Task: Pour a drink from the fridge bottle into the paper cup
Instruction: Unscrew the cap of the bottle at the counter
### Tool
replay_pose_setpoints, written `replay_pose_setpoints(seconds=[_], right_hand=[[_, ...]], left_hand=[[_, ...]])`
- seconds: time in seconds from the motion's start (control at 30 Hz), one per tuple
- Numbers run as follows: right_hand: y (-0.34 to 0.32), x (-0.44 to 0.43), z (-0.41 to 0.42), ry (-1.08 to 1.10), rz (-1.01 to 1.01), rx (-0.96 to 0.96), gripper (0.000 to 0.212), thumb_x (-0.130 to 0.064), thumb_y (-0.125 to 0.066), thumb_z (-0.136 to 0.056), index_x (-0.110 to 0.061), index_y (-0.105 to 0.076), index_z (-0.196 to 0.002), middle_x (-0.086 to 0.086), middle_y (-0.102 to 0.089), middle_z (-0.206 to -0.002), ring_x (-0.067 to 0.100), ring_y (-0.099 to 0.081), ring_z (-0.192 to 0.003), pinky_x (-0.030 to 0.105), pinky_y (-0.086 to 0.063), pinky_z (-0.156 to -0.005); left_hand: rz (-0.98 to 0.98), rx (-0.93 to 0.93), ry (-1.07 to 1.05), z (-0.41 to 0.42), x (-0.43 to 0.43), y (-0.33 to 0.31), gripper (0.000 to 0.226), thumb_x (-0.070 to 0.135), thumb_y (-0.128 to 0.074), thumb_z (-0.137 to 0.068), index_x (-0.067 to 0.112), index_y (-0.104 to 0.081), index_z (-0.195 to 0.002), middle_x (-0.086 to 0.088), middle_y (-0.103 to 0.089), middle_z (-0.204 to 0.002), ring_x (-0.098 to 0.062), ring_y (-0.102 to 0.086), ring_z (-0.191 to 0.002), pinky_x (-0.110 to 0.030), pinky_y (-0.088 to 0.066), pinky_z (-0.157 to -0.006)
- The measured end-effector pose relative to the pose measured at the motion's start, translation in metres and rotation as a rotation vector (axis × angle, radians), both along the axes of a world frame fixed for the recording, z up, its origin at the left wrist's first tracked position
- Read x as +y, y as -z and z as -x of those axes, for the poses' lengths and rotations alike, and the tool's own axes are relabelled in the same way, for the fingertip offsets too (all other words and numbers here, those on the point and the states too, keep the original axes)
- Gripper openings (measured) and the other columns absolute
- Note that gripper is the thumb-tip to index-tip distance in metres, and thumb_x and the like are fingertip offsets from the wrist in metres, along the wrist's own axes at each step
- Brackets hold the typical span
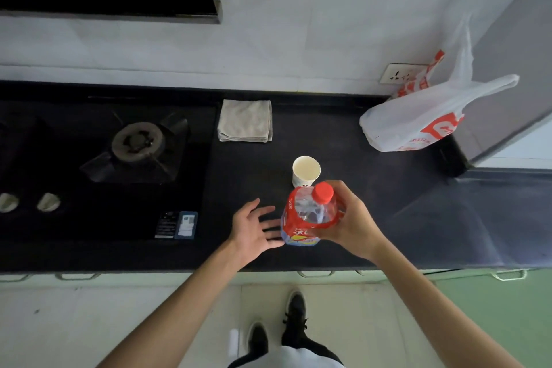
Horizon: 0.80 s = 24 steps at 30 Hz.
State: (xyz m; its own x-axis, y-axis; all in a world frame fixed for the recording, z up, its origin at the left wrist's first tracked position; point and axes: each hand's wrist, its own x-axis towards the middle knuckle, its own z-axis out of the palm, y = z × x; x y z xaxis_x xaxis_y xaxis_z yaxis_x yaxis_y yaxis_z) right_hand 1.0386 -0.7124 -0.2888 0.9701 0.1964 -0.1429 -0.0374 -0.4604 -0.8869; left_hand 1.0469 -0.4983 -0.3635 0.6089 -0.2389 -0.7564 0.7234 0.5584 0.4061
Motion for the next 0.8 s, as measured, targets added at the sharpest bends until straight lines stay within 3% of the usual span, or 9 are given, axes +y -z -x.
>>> replay_pose_setpoints(seconds=[0.3, 0.8], right_hand=[[0.012, 0.001, -0.010, -0.068, 0.037, 0.030, 0.080, -0.021, -0.094, -0.061, -0.032, -0.045, -0.123, -0.022, -0.058, -0.114, -0.005, -0.058, -0.109, 0.014, -0.054, -0.083], [0.035, 0.005, -0.016, -0.108, 0.034, 0.048, 0.080, -0.019, -0.092, -0.065, -0.038, -0.038, -0.120, -0.028, -0.052, -0.111, -0.017, -0.054, -0.106, 0.004, -0.047, -0.076]], left_hand=[[-0.033, 0.021, -0.015, -0.003, -0.004, 0.012, 0.054, 0.044, -0.048, -0.094, 0.005, -0.055, -0.131, -0.032, -0.058, -0.128, -0.047, -0.055, -0.121, -0.064, -0.035, -0.109], [-0.095, 0.030, -0.070, -0.002, -0.011, 0.018, 0.051, 0.046, -0.048, -0.095, 0.012, -0.058, -0.132, -0.027, -0.057, -0.132, -0.041, -0.055, -0.123, -0.058, -0.037, -0.110]])
